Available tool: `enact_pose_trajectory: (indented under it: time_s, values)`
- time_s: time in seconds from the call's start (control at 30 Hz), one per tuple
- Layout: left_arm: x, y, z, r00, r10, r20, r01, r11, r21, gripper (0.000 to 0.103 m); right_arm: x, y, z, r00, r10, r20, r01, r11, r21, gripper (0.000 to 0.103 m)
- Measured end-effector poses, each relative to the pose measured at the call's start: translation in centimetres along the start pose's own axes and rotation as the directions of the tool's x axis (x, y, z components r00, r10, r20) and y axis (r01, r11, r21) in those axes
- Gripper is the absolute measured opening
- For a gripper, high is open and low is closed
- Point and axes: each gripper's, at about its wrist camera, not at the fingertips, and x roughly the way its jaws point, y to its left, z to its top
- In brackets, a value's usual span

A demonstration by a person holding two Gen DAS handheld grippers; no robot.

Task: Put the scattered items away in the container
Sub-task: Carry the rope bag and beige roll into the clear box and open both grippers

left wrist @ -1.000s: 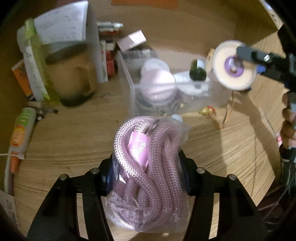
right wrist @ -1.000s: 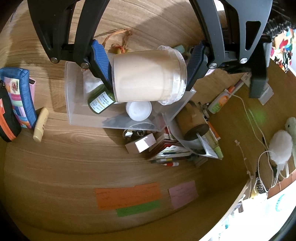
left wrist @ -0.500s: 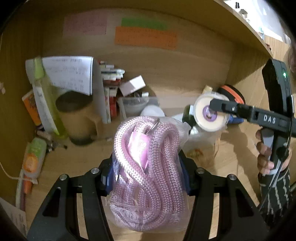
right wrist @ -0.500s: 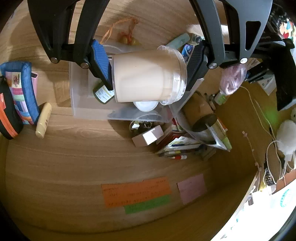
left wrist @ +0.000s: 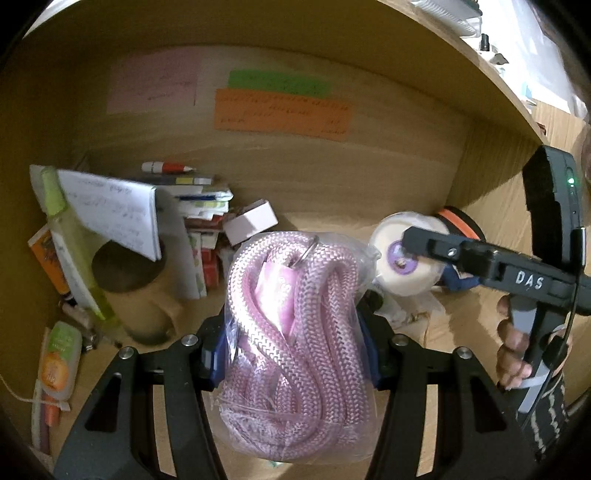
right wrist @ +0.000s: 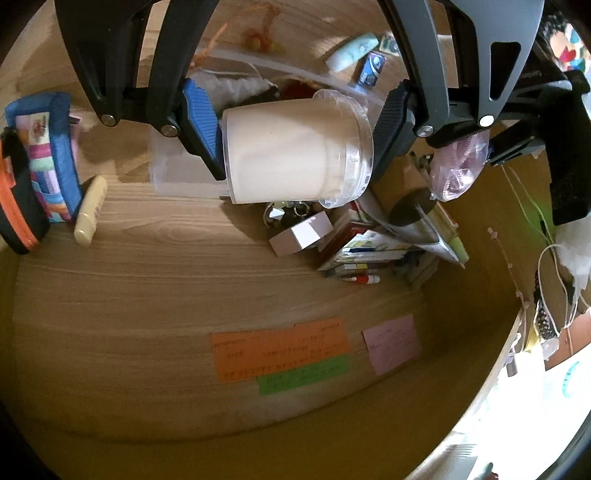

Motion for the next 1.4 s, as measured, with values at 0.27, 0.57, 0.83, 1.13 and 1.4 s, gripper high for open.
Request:
enact_pose_trajectory:
  time_s: [0.27, 0.57, 0.83, 1.13, 1.4]
  values:
    - [3.5, -0.6, 0.9, 1.000, -0.008, -0.025, 0.007, 1.000, -0.008, 0.056, 3.7, -0.7, 0.4, 0.999, -0.017, -0.041, 0.017, 1.000, 0.000, 0.071]
    - [8.2, -0.4, 2.5, 0.997, 0.009, -0.078, -0.011, 1.000, -0.024, 0.056, 6.2, -2.6, 0.0, 0.989, -0.133, -0.057, 0.133, 0.991, 0.002, 0.071]
    - [12.0, 0.9, 1.2, 0.986, -0.034, -0.161, 0.020, 0.996, -0.090, 0.056, 6.7, -4.3, -0.7, 0.984, -0.160, -0.079, 0.160, 0.987, 0.000, 0.071]
    - [12.5, 1.1, -0.2, 0.984, 0.002, -0.178, -0.012, 0.998, -0.055, 0.057, 7.1, -3.9, -1.1, 0.983, -0.166, -0.081, 0.165, 0.986, -0.021, 0.071]
    - [12.2, 1.1, -0.1, 0.984, 0.042, -0.172, -0.048, 0.998, -0.028, 0.063, 7.5, -2.5, -1.8, 0.982, -0.171, -0.077, 0.164, 0.983, -0.087, 0.072]
